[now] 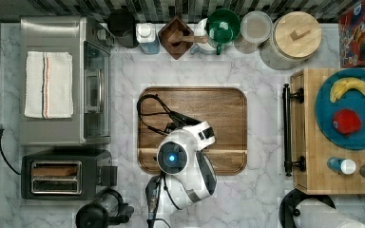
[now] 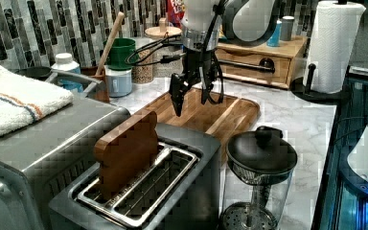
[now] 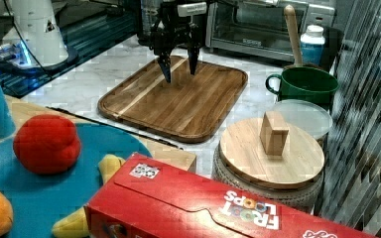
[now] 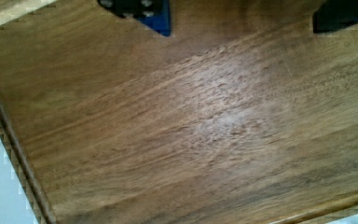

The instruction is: Open the drawer.

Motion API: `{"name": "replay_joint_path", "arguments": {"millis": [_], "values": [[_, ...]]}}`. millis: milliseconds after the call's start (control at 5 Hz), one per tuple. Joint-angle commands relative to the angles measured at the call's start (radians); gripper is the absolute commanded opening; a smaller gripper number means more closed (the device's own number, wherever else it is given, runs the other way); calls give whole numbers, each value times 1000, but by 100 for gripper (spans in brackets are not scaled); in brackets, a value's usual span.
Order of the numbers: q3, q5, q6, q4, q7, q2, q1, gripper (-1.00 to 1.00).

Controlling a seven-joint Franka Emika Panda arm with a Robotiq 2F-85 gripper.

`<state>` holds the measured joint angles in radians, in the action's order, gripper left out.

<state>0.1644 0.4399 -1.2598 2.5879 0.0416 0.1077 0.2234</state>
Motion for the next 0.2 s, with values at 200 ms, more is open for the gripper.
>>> {"name": "replay_joint_path", "arguments": {"millis": [200], "values": [[-5, 12, 39, -65, 39, -45, 10, 100]]}}
